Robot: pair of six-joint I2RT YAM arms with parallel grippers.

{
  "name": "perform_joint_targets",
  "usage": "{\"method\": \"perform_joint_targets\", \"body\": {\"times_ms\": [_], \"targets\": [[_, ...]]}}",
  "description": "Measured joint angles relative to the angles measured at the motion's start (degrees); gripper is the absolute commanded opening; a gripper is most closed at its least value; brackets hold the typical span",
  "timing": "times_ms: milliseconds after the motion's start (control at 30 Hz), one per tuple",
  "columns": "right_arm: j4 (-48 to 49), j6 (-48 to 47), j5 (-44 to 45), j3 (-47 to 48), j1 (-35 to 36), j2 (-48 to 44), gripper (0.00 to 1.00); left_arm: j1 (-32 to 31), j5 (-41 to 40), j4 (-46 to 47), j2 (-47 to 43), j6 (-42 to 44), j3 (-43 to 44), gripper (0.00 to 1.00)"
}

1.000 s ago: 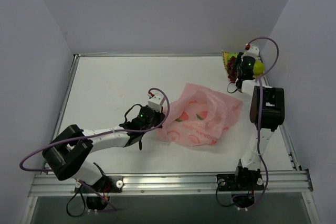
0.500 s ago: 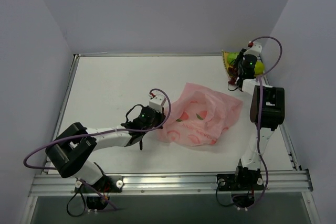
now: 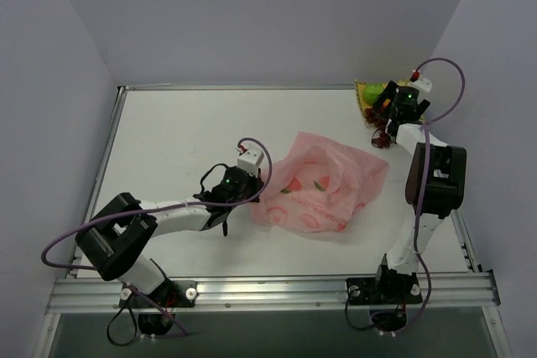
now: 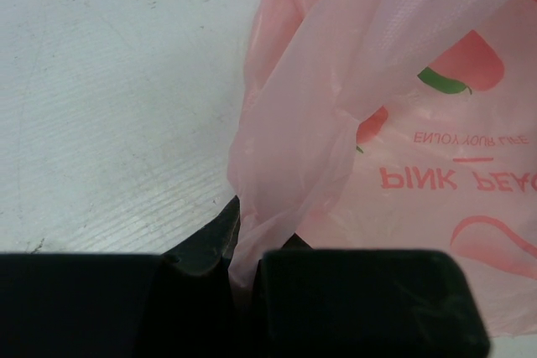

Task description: Take the fake fruits out of the plastic bag

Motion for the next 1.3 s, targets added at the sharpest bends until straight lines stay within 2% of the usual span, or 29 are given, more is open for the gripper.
{"method": "perform_joint_targets", "body": {"times_ms": [133, 233, 333, 433, 533, 567, 633, 667, 800, 1000, 1300], "targets": [[-4.4, 0.5, -3.0, 0.6, -2.2, 0.3, 0.89, 0.3, 0.2, -0.2, -1.2, 0.0, 0.0, 0.02], [-7.1, 0.3, -6.5, 3.6, -3.4, 3.1, 0.85, 0.3, 0.2, 0.0, -2.8, 0.0, 0.0, 0.02], [-8.9, -0.3, -10.0, 7.8, -3.6, 7.2, 0.77, 0.3, 0.2, 0.0, -3.3, 0.0, 0.0, 0.02], [-9.2, -1.0, -12.5, 10.7, -3.4, 10.2, 0.64, 0.3, 0.2, -0.1, -3.3, 0.0, 0.0, 0.02], [-9.2, -1.8, -14.8, 11.6, -3.3, 11.0, 0.46, 0.3, 0.2, -0.1, -3.2, 0.0, 0.0, 0.03], [-9.2, -1.9, -15.1, 11.6, -3.3, 11.0, 0.3, 0.3, 0.2, -0.1, -3.2, -0.1, 0.0, 0.02], [-8.6, -2.1, -15.5, 11.6, -3.3, 11.0, 0.18, 0.3, 0.2, 0.0, -3.0, -0.2, 0.0, 0.02], [-8.2, -1.9, -15.9, 11.3, -3.3, 10.9, 0.01, 0.3, 0.2, 0.0, -2.9, -0.2, 0.0, 0.03], [-4.5, -0.8, -17.0, 7.1, -3.4, 9.2, 0.0, 0.3, 0.4, -0.1, -2.2, -0.4, 0.0, 0.02], [-3.5, 0.9, -17.3, 0.9, -3.3, 1.9, 0.0, 0.3, 0.5, 0.0, -2.1, -0.6, 0.0, 0.02], [-0.2, 3.7, -15.8, 2.0, -3.3, -7.1, 0.0, 0.3, 0.6, 0.0, -2.1, -0.7, 0.0, 0.02]]}}
